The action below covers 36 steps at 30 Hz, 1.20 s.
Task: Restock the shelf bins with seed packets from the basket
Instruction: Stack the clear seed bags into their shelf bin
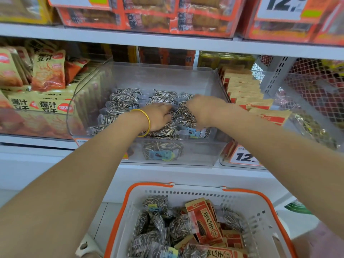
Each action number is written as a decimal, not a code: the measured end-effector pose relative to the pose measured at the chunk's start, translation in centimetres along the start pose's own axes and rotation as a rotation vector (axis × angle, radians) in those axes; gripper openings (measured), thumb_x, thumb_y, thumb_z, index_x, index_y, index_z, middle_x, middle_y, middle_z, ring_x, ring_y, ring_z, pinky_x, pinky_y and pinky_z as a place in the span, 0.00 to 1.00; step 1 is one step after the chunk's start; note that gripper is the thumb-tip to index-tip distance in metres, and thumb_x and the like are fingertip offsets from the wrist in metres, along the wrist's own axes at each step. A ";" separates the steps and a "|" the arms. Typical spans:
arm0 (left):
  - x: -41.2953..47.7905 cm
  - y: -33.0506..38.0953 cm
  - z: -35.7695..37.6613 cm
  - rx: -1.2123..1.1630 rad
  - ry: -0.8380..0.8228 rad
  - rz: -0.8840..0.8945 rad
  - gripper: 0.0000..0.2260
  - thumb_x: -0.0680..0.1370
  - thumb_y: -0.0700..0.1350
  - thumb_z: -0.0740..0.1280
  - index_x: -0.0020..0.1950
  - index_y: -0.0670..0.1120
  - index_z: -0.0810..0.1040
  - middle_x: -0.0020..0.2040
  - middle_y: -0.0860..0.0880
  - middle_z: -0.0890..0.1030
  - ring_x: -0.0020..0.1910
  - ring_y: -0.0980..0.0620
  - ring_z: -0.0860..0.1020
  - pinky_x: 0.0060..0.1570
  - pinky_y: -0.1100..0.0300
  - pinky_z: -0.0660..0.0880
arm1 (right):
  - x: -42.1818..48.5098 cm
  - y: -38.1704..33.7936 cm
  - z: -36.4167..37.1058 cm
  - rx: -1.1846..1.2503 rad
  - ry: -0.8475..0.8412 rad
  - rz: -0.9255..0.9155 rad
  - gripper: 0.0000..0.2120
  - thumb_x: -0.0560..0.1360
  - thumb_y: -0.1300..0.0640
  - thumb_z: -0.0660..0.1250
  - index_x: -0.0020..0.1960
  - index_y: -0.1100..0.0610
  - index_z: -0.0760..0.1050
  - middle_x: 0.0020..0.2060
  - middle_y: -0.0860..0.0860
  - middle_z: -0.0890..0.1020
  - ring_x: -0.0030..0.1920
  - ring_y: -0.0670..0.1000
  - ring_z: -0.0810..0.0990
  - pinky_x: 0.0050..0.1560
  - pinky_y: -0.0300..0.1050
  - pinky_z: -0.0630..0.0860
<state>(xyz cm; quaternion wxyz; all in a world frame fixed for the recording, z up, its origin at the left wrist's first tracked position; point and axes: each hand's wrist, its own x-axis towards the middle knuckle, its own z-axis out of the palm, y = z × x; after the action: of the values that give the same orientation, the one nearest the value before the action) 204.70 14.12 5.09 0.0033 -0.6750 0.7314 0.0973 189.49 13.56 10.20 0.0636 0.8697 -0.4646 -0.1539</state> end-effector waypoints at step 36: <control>-16.0 5.2 26.8 -0.215 -0.873 -0.143 0.18 0.75 0.53 0.68 0.58 0.44 0.69 0.51 0.44 0.73 0.45 0.47 0.73 0.44 0.56 0.70 | -11.5 -4.4 29.7 2.340 -0.600 0.274 0.22 0.72 0.53 0.63 0.66 0.55 0.69 0.64 0.63 0.74 0.62 0.65 0.75 0.50 0.60 0.79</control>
<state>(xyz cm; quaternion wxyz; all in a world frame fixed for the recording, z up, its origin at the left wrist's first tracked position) 197.55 34.18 -18.27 0.2480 -0.6160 0.5990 0.4475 177.28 26.48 -16.59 -0.8539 0.2752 -0.4072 0.1710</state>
